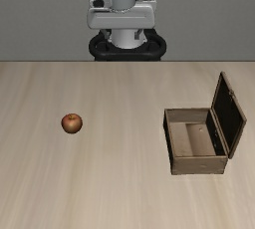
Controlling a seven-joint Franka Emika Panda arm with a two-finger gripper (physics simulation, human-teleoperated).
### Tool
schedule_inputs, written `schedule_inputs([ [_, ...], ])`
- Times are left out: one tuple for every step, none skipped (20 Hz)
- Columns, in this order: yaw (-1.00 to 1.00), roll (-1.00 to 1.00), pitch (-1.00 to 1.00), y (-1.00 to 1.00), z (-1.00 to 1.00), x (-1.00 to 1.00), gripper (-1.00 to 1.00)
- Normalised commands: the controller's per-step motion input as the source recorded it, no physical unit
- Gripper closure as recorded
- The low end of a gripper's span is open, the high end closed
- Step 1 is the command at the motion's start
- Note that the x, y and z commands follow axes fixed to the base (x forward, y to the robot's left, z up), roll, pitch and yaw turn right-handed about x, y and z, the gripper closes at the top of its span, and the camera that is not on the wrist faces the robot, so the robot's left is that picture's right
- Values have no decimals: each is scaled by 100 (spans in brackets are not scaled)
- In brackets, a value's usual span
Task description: Pick up the apple and place it in the box
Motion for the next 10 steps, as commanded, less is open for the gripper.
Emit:
schedule_inputs([
  [0,0,0,-100,0,0,-100],
  [0,0,0,-100,0,0,-100],
  [0,0,0,-100,0,0,-100],
  [0,0,0,-100,0,0,-100],
  [0,0,0,-100,0,0,-100],
  [0,0,0,-100,0,0,-100],
  [0,0,0,-100,0,0,-100],
  [0,0,0,-100,0,0,-100],
  [0,0,0,-100,0,0,-100],
  [0,0,0,-100,0,0,-100],
])
